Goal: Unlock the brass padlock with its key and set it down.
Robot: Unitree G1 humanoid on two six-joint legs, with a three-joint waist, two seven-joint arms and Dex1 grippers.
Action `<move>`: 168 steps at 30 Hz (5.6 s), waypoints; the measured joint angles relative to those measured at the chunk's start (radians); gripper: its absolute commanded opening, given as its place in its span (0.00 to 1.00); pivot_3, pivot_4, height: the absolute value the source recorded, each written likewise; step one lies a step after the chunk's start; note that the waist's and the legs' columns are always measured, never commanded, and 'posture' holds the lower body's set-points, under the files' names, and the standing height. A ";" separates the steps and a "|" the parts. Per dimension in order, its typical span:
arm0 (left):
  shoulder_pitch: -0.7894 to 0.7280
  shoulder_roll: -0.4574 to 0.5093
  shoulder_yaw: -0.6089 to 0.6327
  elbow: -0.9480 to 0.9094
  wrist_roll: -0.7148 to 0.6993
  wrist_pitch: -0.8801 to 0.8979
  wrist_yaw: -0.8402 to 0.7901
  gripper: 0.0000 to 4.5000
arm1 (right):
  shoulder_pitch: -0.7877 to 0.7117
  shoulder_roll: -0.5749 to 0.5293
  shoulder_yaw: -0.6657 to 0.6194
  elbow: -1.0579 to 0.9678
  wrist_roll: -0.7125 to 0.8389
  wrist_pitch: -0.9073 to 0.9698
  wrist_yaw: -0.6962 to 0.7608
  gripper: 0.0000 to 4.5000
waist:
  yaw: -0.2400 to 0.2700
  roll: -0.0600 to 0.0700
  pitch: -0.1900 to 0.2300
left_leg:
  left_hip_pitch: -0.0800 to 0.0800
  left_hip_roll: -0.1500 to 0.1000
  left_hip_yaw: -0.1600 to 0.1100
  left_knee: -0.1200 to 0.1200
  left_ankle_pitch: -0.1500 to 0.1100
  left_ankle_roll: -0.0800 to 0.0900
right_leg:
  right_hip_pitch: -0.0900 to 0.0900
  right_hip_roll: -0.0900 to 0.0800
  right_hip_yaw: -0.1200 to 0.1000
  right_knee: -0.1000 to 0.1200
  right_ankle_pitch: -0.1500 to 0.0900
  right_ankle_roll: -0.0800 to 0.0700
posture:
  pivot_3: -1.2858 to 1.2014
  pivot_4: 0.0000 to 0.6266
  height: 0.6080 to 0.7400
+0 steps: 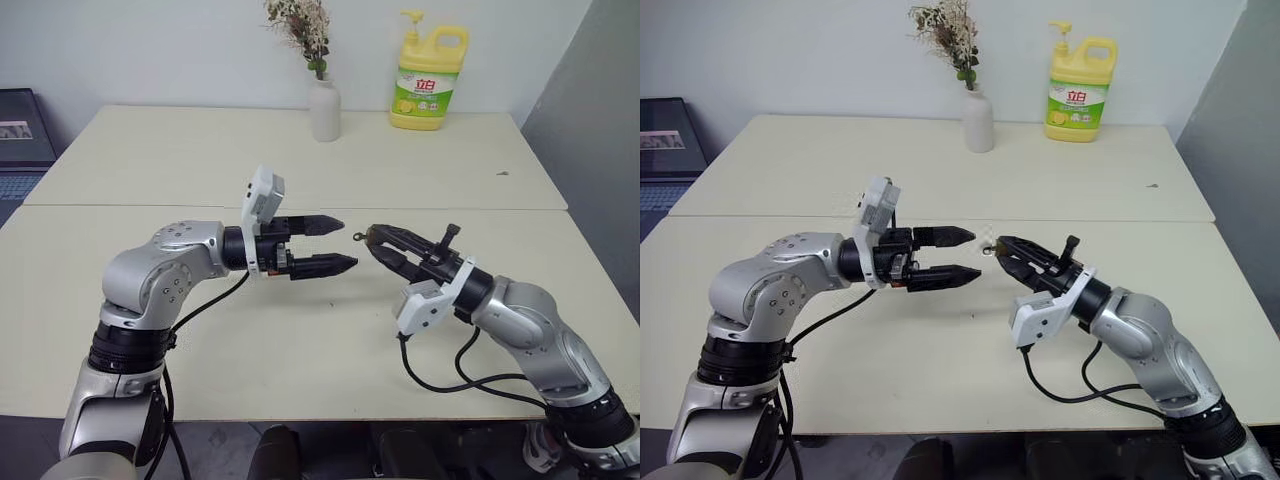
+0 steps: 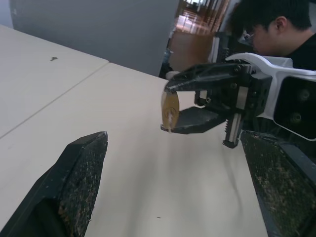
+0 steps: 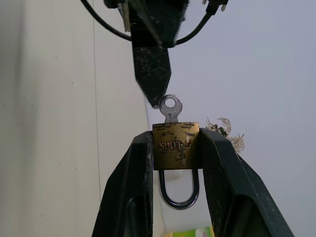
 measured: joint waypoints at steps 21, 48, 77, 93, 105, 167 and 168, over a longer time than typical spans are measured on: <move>-0.015 -0.025 -0.033 0.032 0.076 -0.063 -0.028 0.00 | -0.004 0.018 0.015 0.017 -0.001 -0.007 0.039 0.21 | 0.000 0.000 0.000 | 0.000 0.000 0.000 0.000 0.000 0.000 | 0.000 0.000 0.000 0.000 0.002 -0.003 | 0.52 0.24 1.00; 0.052 -0.018 -0.099 0.056 0.404 -0.674 -0.143 0.00 | 0.004 0.017 0.022 0.020 0.029 -0.012 0.087 0.21 | 0.004 0.000 0.000 | 0.000 0.000 0.001 0.000 0.000 0.000 | 0.000 0.000 0.000 0.000 0.002 -0.003 | 0.52 0.24 1.00; 0.004 -0.023 -0.003 0.049 0.077 -0.053 -0.003 0.59 | 0.012 0.033 0.024 0.038 0.038 -0.002 0.092 0.21 | 0.013 0.000 0.000 | 0.000 0.000 0.000 0.000 0.000 0.000 | 0.000 0.000 0.000 0.000 0.002 -0.003 | 0.52 0.24 1.00; -0.012 -0.038 -0.047 -0.023 0.077 0.024 0.059 0.59 | 0.011 0.042 0.024 0.038 0.038 0.005 0.102 0.21 | 0.014 0.000 0.000 | 0.000 0.000 0.000 0.000 0.000 0.000 | 0.000 0.000 0.000 0.000 0.002 -0.003 | 0.52 0.24 1.00; -0.032 -0.060 -0.063 -0.005 0.099 0.021 0.068 0.59 | 0.007 0.044 0.025 0.038 0.038 -0.007 0.103 0.21 | 0.014 0.000 0.000 | 0.000 0.000 0.000 0.000 0.000 0.000 | 0.000 0.000 0.000 0.000 0.002 -0.003 | 0.52 0.24 1.00; -0.014 0.000 -0.081 -0.018 0.068 -0.013 -0.120 0.04 | 0.047 -0.066 -0.102 -0.033 0.576 0.158 0.370 0.00 | 0.015 0.000 0.000 | 0.000 0.000 -0.001 0.001 0.000 0.000 | 0.001 0.000 0.000 0.000 0.000 0.002 | 0.52 0.24 1.00; -0.014 0.001 -0.081 -0.020 0.067 -0.013 -0.121 0.04 | 0.047 -0.067 -0.102 -0.029 0.576 0.155 0.371 0.00 | 0.015 0.000 0.000 | 0.000 0.000 -0.001 0.001 0.000 0.000 | 0.001 0.000 0.000 0.000 0.000 0.002 | 0.52 0.24 1.00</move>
